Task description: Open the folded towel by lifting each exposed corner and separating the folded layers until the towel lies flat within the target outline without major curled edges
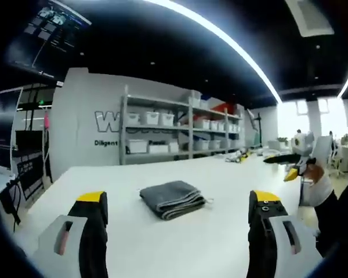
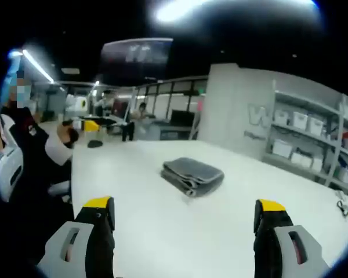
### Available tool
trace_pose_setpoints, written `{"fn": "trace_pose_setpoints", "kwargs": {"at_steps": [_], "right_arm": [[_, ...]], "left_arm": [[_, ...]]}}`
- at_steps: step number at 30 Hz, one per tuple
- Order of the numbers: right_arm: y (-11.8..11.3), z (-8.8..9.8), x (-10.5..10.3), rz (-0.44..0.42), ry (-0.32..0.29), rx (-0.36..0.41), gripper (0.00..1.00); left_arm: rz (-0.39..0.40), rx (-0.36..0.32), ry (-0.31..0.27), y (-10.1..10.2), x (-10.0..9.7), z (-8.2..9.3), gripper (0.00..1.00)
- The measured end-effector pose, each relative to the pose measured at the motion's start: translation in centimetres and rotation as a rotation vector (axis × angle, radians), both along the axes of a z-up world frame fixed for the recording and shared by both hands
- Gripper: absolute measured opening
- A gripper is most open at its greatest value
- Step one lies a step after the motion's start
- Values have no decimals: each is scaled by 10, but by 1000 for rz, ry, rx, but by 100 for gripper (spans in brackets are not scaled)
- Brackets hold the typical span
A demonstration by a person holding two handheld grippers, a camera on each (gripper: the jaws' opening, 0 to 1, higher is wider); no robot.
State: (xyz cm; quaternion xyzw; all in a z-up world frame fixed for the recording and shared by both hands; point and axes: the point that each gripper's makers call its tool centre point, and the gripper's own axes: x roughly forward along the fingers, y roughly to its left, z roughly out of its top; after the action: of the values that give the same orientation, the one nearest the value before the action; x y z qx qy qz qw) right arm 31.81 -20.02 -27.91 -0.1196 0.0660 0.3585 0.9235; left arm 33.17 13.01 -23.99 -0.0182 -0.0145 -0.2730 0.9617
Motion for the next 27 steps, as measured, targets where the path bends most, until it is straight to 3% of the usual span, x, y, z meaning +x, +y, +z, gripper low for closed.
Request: {"fn": "trace_pose_setpoints", "kwargs": {"at_steps": [3,23,27], "right_arm": [[1,-1,0,2,3,-3,100],[9,-3,4,17,10,2,100],[12,4,7,6,-29,7,100]], "left_arm": [[-21,-33,-28,-4,-1,5,100],[-6,-31,-3,-3,6,-2,100],[-12,-40,-7,-2,5,1,100]]}}
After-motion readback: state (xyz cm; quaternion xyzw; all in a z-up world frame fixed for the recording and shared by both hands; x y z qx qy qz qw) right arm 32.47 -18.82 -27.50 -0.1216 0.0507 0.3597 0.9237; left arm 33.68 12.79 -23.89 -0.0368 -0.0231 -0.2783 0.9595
